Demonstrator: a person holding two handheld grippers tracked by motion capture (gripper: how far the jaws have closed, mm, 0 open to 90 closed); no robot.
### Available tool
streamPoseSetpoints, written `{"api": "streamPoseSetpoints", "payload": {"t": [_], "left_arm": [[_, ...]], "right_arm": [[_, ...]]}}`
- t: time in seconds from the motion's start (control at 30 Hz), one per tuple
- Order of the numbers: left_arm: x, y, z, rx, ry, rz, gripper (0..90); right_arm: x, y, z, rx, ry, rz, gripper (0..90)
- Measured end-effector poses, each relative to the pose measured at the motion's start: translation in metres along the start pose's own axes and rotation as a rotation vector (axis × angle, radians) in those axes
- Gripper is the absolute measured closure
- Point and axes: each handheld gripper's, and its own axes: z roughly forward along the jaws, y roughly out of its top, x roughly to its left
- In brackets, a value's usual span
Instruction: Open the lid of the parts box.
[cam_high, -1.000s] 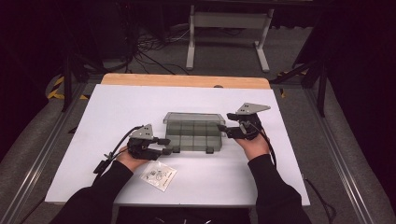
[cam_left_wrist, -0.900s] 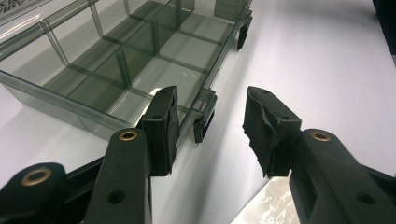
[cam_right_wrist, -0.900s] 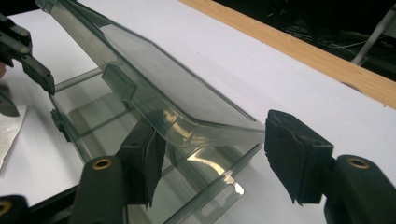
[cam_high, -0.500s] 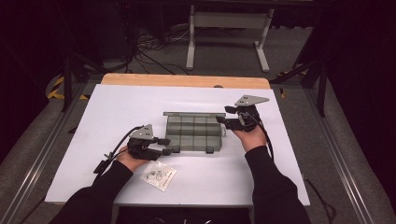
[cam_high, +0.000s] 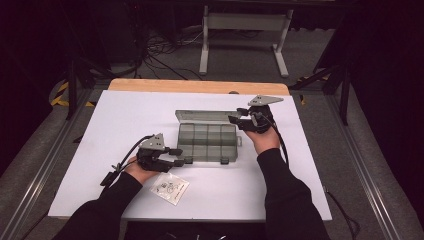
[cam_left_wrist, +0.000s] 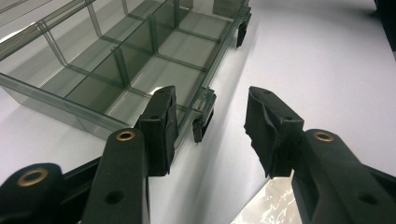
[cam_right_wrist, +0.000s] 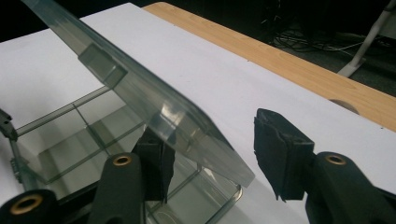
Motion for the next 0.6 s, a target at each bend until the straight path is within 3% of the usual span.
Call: {"api": "streamPoseSetpoints", "payload": {"t": [0.3,0.6], "left_arm": [[0.000,0.000,0.000,0.003,0.002,0.004,53.5],[0.000,0.001,0.000,0.015,0.005,0.015,53.3]], "right_arm": [[-0.007,0.000,0.015,0.008,-0.014,0.009,58.9],[-0.017,-0.002,0.024,0.020,-0.035,0.049,63.3]]}}
